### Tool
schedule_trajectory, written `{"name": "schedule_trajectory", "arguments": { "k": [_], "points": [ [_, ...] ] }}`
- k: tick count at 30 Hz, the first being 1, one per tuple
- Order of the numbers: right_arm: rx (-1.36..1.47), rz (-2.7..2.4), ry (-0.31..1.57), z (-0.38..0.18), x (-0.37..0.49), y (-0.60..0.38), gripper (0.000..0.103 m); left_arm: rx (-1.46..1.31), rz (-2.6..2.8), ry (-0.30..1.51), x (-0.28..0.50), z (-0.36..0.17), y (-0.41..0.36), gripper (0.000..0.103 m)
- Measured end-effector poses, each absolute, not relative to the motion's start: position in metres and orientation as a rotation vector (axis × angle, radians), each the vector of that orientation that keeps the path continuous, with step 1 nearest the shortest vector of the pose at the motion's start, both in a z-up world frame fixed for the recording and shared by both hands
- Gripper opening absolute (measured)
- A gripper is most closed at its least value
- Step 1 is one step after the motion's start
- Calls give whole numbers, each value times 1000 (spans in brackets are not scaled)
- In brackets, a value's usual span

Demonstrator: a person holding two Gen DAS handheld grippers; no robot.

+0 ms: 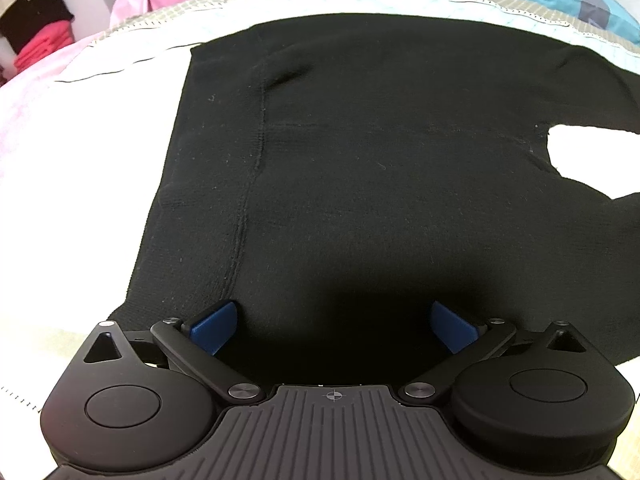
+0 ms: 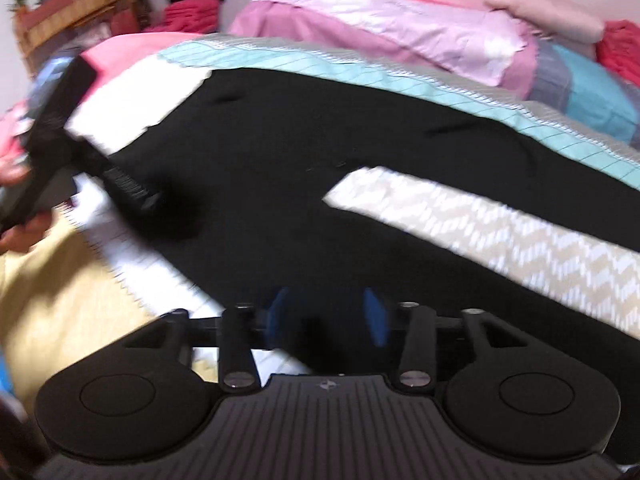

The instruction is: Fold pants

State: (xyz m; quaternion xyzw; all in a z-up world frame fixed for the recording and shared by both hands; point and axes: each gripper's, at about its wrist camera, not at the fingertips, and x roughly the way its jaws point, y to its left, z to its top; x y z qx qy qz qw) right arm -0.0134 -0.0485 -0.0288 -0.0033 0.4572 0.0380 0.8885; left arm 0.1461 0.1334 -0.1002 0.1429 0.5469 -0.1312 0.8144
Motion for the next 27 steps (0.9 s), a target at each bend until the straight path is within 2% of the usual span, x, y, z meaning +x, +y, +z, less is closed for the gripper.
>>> {"name": "schedule_trajectory", "arguments": {
  "k": [1,8,10,11,13,15,16,17,21,22,24,25,27],
  "points": [
    [-3,39,1009,-39,-8,-51,46,307,-282,1162,141,-99,133,103],
    [68,40,1208,-30,-31,-63,44,311,-301,1159,137,-97,136,103],
    [97,29,1165,-16,-23,-71,44,312,-292,1163,136,-97,134,103],
    [112,-1,1109,-10,-21,-77,46,312,-287,1164,136,-97,133,103],
    [83,-103,1042,-11,-14,-81,65,309,-279,1164,137,-98,132,103],
    [26,-178,1052,-27,-10,-86,66,310,-278,1164,137,-98,132,103],
    [20,-207,1134,-41,-10,-90,65,311,-279,1165,137,-98,132,103],
    [69,-197,1108,-43,-22,-95,67,311,-280,1166,137,-98,132,103],
    [146,-130,1164,-29,-52,-104,67,311,-277,1165,137,-98,132,103],
    [176,-96,1168,-24,-54,-110,65,311,-274,1166,137,-99,131,103],
    [239,-114,1082,-8,-61,-133,63,308,-270,1174,139,-98,131,103],
    [266,-183,1019,-1,-63,-148,70,307,-269,1175,139,-98,131,103],
    [282,-340,951,2,-63,-174,74,309,-265,1173,139,-98,130,103]
  ]
}}
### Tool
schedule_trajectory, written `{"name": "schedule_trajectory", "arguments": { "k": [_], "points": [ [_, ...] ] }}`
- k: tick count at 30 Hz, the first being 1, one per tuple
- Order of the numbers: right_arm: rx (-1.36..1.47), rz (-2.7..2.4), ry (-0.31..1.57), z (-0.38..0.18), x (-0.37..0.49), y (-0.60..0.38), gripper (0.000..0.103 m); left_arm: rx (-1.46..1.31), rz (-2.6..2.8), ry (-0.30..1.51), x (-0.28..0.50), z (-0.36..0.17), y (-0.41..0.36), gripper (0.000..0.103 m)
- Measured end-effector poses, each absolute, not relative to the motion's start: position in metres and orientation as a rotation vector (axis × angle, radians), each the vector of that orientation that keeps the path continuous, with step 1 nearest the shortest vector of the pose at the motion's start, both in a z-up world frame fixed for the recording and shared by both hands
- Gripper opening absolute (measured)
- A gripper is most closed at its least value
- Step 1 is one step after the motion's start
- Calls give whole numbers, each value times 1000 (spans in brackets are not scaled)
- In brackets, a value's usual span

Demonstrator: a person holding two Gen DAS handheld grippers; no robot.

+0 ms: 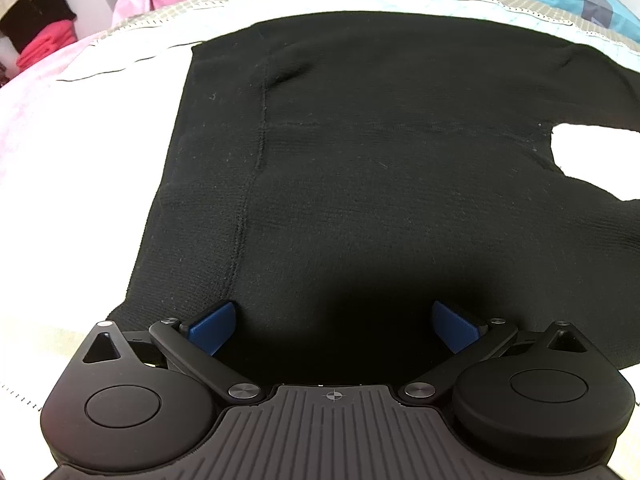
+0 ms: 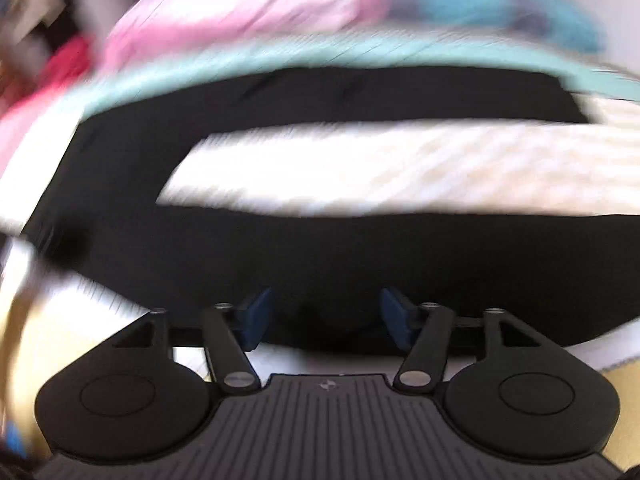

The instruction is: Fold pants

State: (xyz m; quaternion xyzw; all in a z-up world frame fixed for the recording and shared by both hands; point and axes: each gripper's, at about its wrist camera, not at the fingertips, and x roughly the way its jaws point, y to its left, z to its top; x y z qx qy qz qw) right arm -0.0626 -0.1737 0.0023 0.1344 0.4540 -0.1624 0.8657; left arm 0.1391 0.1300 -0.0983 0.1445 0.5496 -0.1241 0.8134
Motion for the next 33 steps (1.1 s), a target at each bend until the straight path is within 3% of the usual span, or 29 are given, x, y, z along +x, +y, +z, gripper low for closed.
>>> {"name": "schedule_trajectory", "arguments": {
  "k": [2,4,8,9,14,20,21,22,24,28,33],
  "points": [
    [254,-447,940,-10,-66,-195,74,311,-259,1176,140,-98,129,103],
    [258,-482,1047,-35,-75,-213,77,313,-254,1183,141,-98,128,103],
    [323,-404,1073,-23,-97,-224,75,313,-252,1187,142,-98,128,103],
    [316,-407,1056,-19,-100,-231,71,313,-248,1190,143,-98,127,103],
    [363,-583,868,-1,-117,-278,77,309,-231,1199,146,-98,126,103],
    [339,-650,900,-30,-139,-310,79,310,-226,1209,150,-99,124,103],
    [369,-710,896,-29,-149,-316,77,309,-227,1208,150,-100,125,103],
    [411,-745,881,-26,-159,-321,66,307,-227,1206,150,-100,126,103],
    [470,-788,871,-20,-166,-325,61,313,-223,1205,149,-99,125,103],
    [363,-842,868,-5,-150,-303,72,302,-242,1188,147,-84,116,103],
    [292,-586,885,-4,-97,-237,76,318,-330,1118,148,-75,85,103]
  ]
}}
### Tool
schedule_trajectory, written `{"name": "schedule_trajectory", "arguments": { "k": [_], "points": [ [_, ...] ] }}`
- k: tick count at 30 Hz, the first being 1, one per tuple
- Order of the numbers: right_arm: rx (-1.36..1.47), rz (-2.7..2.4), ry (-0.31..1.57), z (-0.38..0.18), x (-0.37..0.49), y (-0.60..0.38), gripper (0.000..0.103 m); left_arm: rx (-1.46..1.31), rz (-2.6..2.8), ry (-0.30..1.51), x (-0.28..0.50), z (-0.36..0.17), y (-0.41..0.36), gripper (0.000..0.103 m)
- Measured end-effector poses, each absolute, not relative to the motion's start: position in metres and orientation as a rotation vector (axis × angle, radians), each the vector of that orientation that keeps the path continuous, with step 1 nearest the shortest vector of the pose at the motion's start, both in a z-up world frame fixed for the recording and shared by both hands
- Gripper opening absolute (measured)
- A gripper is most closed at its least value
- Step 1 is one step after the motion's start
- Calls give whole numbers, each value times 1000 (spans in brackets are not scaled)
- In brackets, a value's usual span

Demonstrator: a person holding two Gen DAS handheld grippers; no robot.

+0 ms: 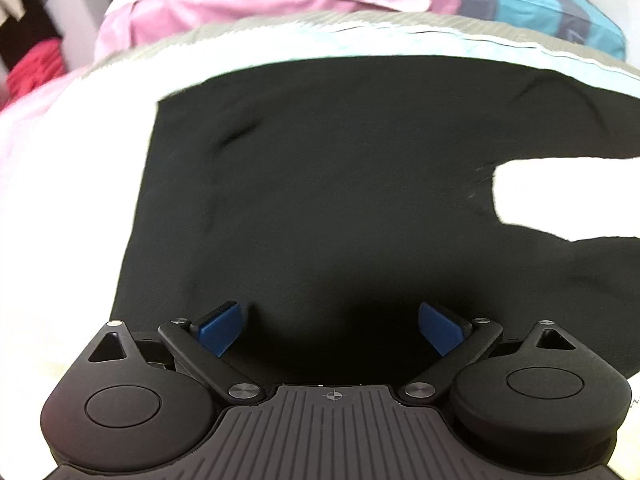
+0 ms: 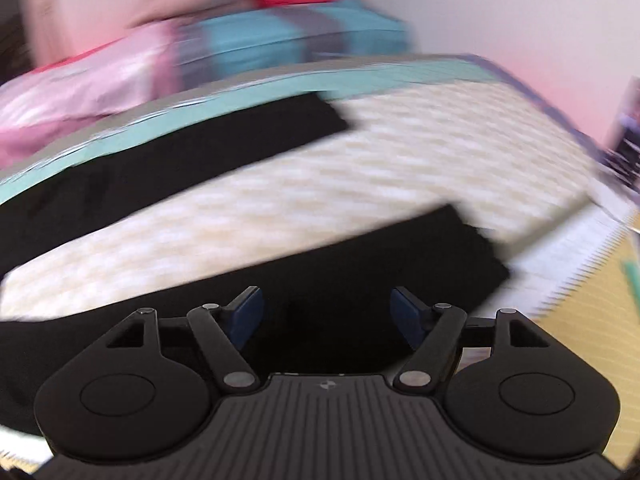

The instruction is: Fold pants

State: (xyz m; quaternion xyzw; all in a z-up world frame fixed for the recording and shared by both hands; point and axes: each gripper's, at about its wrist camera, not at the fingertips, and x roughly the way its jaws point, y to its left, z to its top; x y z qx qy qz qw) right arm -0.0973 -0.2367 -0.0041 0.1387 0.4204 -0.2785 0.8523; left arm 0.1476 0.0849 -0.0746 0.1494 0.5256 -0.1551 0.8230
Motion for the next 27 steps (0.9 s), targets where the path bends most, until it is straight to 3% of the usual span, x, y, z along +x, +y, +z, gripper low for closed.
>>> {"name": "schedule_trajectory", "arguments": {
  "k": [5,7,11,14,17,22,25,26,27],
  "points": [
    [194,-383,976,-25,-64,-172,78,418,-316,1136,151,-104,71,103],
    [147,-309,1067,-37,-67,-155,88,381,-315,1133,150,-105,86,103],
    [119,-232,1108,-31,-88,-154,88,349,-299,1161,146,-101,126,103],
    [157,-206,1093,-10,-78,-158,81,284,-302,1159,145,-83,145,103],
    [76,-64,991,14,-50,-121,82,262,-280,1079,148,-65,144,103],
    [34,225,952,2,21,-43,60,277,-233,1098,166,-87,129,103],
    [-23,317,1019,-25,48,-2,59,281,-190,1109,165,-104,143,103],
    [-43,367,1076,-36,50,8,61,261,-186,1120,164,-104,151,103],
    [-107,436,1075,-40,42,20,70,243,-186,1116,160,-103,161,103]
  ]
}}
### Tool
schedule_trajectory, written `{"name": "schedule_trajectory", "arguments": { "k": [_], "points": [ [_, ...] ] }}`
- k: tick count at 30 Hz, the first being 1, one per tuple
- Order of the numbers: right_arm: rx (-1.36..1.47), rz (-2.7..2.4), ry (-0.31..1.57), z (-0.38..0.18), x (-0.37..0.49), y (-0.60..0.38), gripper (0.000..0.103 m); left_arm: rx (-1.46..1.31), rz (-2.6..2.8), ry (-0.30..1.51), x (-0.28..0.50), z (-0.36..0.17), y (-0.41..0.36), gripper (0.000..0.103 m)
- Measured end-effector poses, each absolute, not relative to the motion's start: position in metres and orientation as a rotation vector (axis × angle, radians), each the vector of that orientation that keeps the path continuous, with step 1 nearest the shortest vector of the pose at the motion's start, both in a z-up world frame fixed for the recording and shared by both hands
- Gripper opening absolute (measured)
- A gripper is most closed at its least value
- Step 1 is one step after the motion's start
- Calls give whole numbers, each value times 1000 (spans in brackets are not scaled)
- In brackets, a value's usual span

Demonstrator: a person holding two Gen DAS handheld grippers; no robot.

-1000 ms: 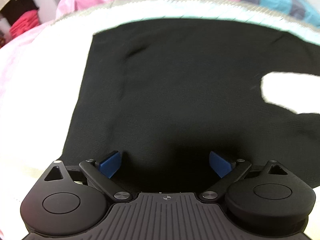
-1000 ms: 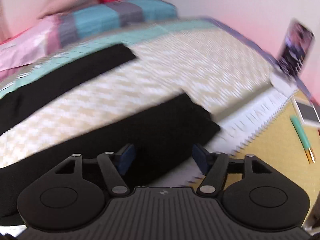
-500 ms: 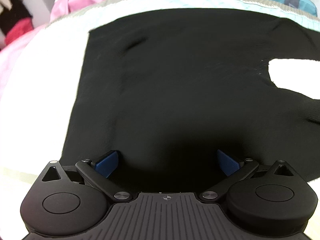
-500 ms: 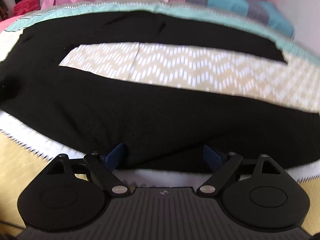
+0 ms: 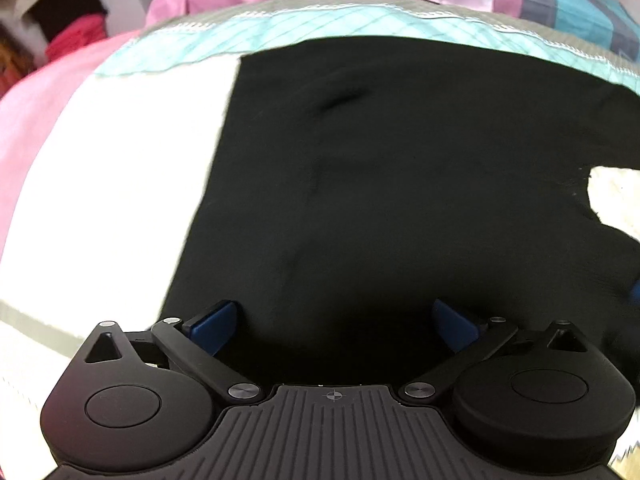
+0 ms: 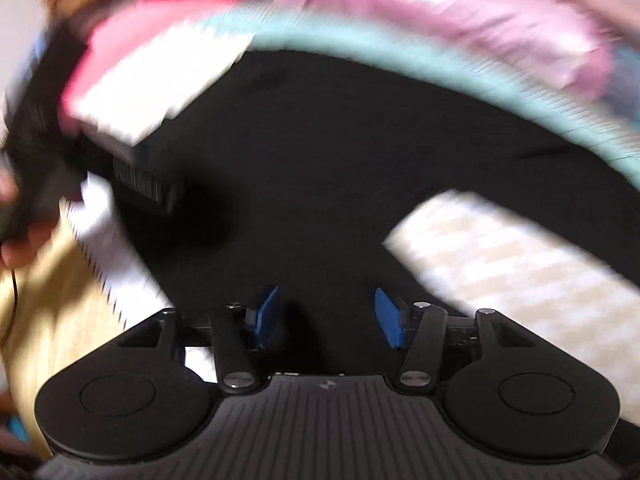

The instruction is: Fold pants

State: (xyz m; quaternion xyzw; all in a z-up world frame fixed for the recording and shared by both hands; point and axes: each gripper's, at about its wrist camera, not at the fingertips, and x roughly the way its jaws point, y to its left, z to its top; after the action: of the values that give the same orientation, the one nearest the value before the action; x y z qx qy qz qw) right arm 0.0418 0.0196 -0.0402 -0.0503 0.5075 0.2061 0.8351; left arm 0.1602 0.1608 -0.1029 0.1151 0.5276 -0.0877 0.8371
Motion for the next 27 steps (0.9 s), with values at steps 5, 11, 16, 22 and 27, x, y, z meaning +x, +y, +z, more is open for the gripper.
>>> {"name": "schedule_trajectory", "arguments": {
  "k": [5,11,16,22,27],
  "points": [
    [-89,609,1020,-8,52,6,54,228,-193,1106,149,-105,188,103],
    [-185,558,922,-20,113,11,53,225,-170,1097,149,-108,186,103],
    [-235,634,836,-52,145,60,71,215,-164,1089,149,-108,192,103],
    [-243,679,805,-26,148,42,69,190,-153,1084,152,-110,197,103],
    [-217,738,831,-36,179,63,63,180,-148,1059,144,-106,197,103]
  ]
}}
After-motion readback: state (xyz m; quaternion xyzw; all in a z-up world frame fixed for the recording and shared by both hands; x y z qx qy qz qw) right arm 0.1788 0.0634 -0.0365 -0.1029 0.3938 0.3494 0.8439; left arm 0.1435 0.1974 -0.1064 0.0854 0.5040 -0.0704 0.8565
